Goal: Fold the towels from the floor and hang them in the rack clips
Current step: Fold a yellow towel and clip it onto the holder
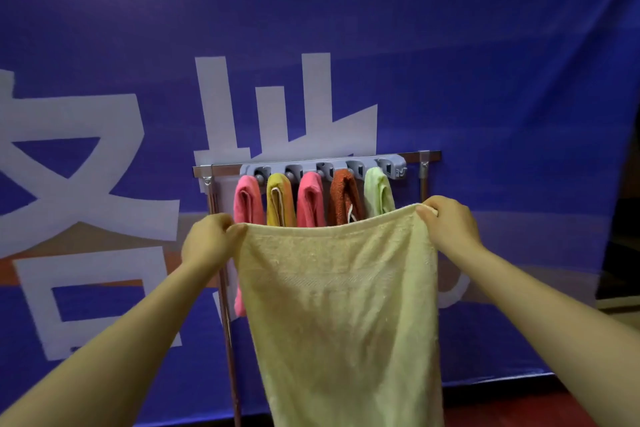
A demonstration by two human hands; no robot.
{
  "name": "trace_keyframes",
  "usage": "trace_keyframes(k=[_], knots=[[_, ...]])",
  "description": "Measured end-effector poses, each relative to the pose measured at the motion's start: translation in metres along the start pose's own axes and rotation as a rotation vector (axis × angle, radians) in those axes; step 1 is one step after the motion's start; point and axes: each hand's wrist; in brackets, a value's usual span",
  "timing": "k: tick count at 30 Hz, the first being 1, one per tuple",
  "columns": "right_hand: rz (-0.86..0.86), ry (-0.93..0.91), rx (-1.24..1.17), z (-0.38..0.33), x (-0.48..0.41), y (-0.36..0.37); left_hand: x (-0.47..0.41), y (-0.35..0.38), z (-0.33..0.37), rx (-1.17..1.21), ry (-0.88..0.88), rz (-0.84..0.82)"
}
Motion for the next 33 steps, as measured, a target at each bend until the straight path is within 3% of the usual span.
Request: trace_keyframes(k=[8, 11, 15, 21, 33], knots=[[0.012, 0.17, -0.088, -0.042, -0.008, 0.019, 0.033, 0.018, 0.054, 0.841, -0.518, -0.463], [-0.015, 0.142, -0.179, -0.064, -0.004, 0.023, 0.043, 0.023, 0.07, 0.978, -0.569, -0.565], [-0.067, -0.029, -0.319, -0.089, 0.011, 0.028, 0.064, 0.026, 0.091, 1.024, -0.512, -0.696], [-0.11, -0.154, -0.349, -0.102, 0.018, 0.031, 0.078, 0.027, 0.104, 1.037, -0.429, -0.714], [-0.145, -0.346, -0.266, -0.107, 0.029, 0.014, 0.082, 0.042, 0.108, 1.06, -0.384, -0.573]])
Point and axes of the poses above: each hand's wrist, its own x-axis away from the middle knuckle, its own y-axis out of the palm, z = x × y, and after that the axes turned 11 degrees about -y, right-handed
